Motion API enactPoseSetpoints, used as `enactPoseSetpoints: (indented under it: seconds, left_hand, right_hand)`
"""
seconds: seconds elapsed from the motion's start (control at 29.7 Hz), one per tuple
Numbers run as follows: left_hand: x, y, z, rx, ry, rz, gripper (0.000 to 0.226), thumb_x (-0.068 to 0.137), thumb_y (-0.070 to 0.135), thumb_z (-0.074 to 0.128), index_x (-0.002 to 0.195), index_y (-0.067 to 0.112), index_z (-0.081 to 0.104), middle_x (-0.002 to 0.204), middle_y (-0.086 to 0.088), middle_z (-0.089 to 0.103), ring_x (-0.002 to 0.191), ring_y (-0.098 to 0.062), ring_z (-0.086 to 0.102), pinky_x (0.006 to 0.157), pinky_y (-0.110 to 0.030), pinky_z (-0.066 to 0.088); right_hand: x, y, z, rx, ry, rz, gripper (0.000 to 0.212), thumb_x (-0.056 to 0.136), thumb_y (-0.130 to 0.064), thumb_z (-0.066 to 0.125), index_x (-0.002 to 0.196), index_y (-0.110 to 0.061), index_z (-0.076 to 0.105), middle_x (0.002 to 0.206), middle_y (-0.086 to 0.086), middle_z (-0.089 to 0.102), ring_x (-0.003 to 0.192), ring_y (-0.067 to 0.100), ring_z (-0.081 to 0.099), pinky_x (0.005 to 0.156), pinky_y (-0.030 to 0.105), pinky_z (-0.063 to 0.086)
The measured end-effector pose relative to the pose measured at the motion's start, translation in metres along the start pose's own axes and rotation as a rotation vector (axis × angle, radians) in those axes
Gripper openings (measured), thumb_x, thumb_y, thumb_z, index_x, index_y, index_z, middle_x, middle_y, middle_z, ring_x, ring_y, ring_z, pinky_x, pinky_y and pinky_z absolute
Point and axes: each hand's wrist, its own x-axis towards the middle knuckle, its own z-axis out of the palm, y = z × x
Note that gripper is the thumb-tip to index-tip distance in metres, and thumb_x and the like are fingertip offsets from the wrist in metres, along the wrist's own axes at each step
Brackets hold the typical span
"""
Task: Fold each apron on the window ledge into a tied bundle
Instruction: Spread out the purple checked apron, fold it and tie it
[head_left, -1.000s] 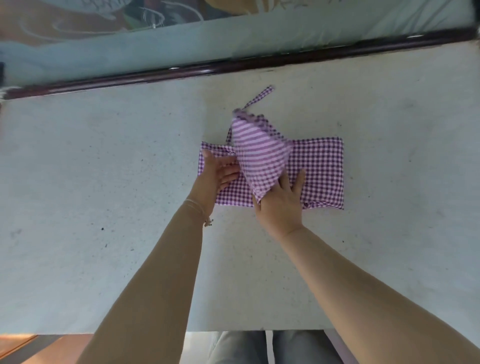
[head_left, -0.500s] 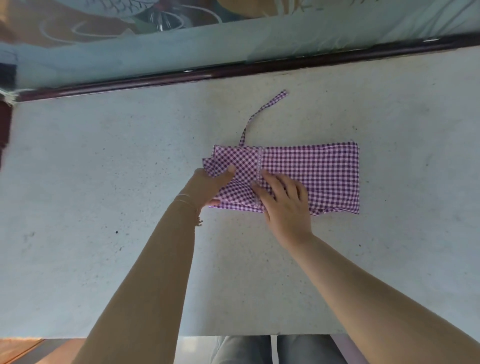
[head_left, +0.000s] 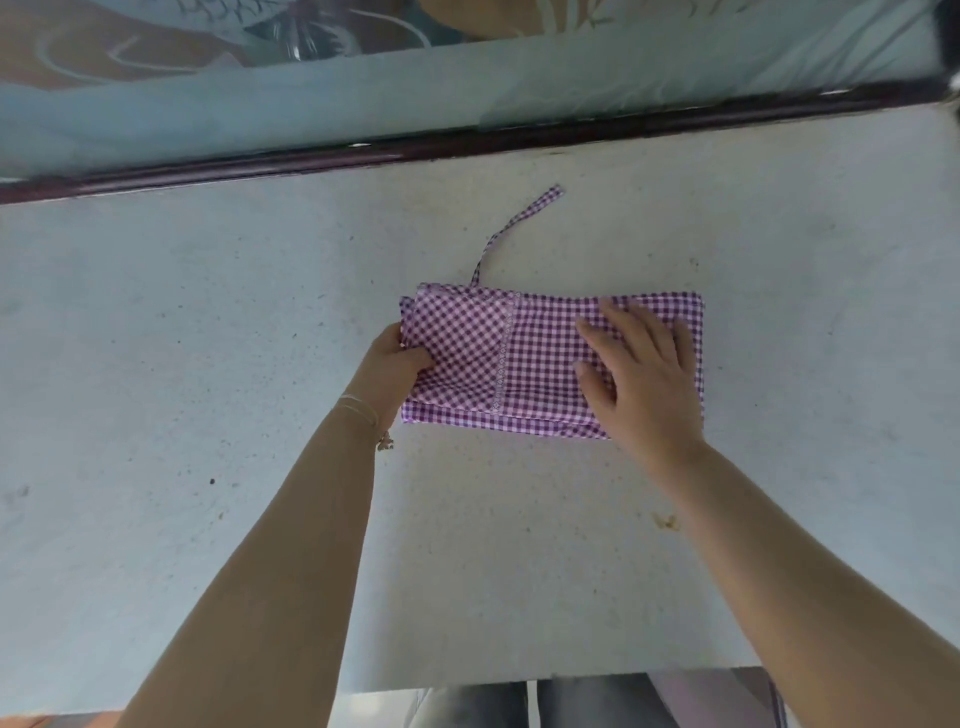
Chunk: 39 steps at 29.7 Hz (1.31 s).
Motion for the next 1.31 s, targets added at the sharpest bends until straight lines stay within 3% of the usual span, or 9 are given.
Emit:
enactPoseSetpoints:
  seconds: [0.1, 0.3, 0.4, 0.54, 0.67, 0.91, 1.14, 1.24, 1.31]
  left_hand:
    - [-0.002, 0.012, 0.01, 0.04, 0.055, -0.001, 0.05, 0.093, 0.025, 0.058, 0.138, 0.014, 0.039, 0.137, -0.006, 0.049, 0.124, -0.031, 0.049, 0.105, -0.047, 0.042]
    - [0.002, 0.024, 0.024, 0.397, 0.188, 0.058, 0.083, 0.091, 0.037, 0.06, 0.15, 0.021, 0.004, 0.155, -0.013, 0.025, 0.137, -0.037, 0.035, 0.109, -0.05, 0.034]
    - [0.004, 0.019, 0.037, 0.356, 0.3, 0.019, 0.065, 0.096, 0.031, 0.054, 0.145, 0.016, 0.014, 0.146, -0.016, 0.039, 0.127, -0.037, 0.046, 0.108, -0.05, 0.038]
    - [0.007, 0.003, 0.045, 0.374, 0.486, 0.15, 0.029, 0.102, 0.021, 0.036, 0.128, 0.008, 0.037, 0.108, -0.01, 0.06, 0.087, -0.023, 0.054, 0.078, -0.036, 0.047]
    - [0.018, -0.001, 0.04, 0.462, 0.513, 0.234, 0.026, 0.103, 0.024, 0.03, 0.118, 0.008, 0.045, 0.091, -0.003, 0.054, 0.092, -0.029, 0.057, 0.08, -0.041, 0.049]
    - [0.024, -0.01, 0.04, 0.532, 0.568, 0.38, 0.031, 0.102, 0.015, 0.029, 0.125, 0.005, 0.047, 0.125, -0.012, 0.054, 0.107, -0.03, 0.057, 0.09, -0.031, 0.043]
    - [0.029, -0.02, 0.036, 0.736, 0.627, 0.559, 0.045, 0.099, 0.018, 0.035, 0.144, 0.01, 0.034, 0.137, -0.019, 0.043, 0.117, -0.035, 0.05, 0.098, -0.049, 0.046]
    - [0.027, -0.018, 0.044, 1.001, 0.695, 0.817, 0.041, 0.097, 0.024, 0.046, 0.137, 0.015, 0.046, 0.139, -0.016, 0.044, 0.126, -0.036, 0.042, 0.109, -0.054, 0.033]
    - [0.014, -0.018, 0.07, 1.184, 0.543, 1.045, 0.037, 0.097, 0.028, 0.045, 0.134, 0.022, 0.049, 0.145, -0.01, 0.041, 0.133, -0.035, 0.037, 0.111, -0.059, 0.026]
  right_hand:
    - [0.007, 0.005, 0.001, -0.127, -0.276, -0.02, 0.061, 0.089, -0.061, 0.031, 0.139, -0.027, 0.046, 0.151, 0.002, 0.039, 0.14, 0.031, 0.032, 0.11, 0.064, 0.007]
    - [-0.003, 0.0, 0.015, -0.192, -0.399, -0.092, 0.068, 0.093, -0.065, 0.019, 0.145, -0.026, 0.035, 0.154, 0.002, 0.033, 0.143, 0.03, 0.026, 0.11, 0.068, 0.014]
    - [-0.009, -0.005, 0.02, -0.155, -0.433, -0.091, 0.068, 0.094, -0.065, 0.012, 0.15, -0.027, 0.024, 0.158, 0.001, 0.026, 0.145, 0.03, 0.02, 0.112, 0.066, 0.013]
    - [-0.007, -0.009, 0.018, -0.053, -0.423, -0.052, 0.066, 0.097, -0.059, 0.001, 0.151, -0.028, 0.021, 0.157, -0.001, 0.028, 0.142, 0.025, 0.03, 0.114, 0.055, 0.022]
    - [0.012, 0.005, 0.006, -0.057, -0.372, -0.015, 0.066, 0.094, -0.054, 0.011, 0.145, -0.023, 0.039, 0.147, 0.0, 0.045, 0.133, 0.026, 0.042, 0.107, 0.048, 0.032]
    - [0.008, 0.021, 0.022, -0.219, -0.426, -0.092, 0.075, 0.091, -0.071, 0.013, 0.15, -0.027, 0.025, 0.156, 0.003, 0.029, 0.144, 0.035, 0.023, 0.111, 0.067, 0.008]
    - [0.009, 0.022, 0.034, -0.231, -0.433, -0.091, 0.085, 0.084, -0.081, 0.014, 0.151, -0.03, 0.018, 0.16, 0.003, 0.017, 0.144, 0.038, 0.018, 0.109, 0.068, 0.01]
    - [0.008, 0.022, 0.036, -0.221, -0.422, -0.087, 0.085, 0.083, -0.081, 0.014, 0.151, -0.03, 0.018, 0.16, 0.002, 0.016, 0.145, 0.038, 0.016, 0.11, 0.069, 0.012]
    - [0.008, 0.023, 0.037, -0.227, -0.42, -0.085, 0.084, 0.083, -0.081, 0.012, 0.151, -0.031, 0.017, 0.16, 0.002, 0.017, 0.145, 0.038, 0.016, 0.11, 0.069, 0.013]
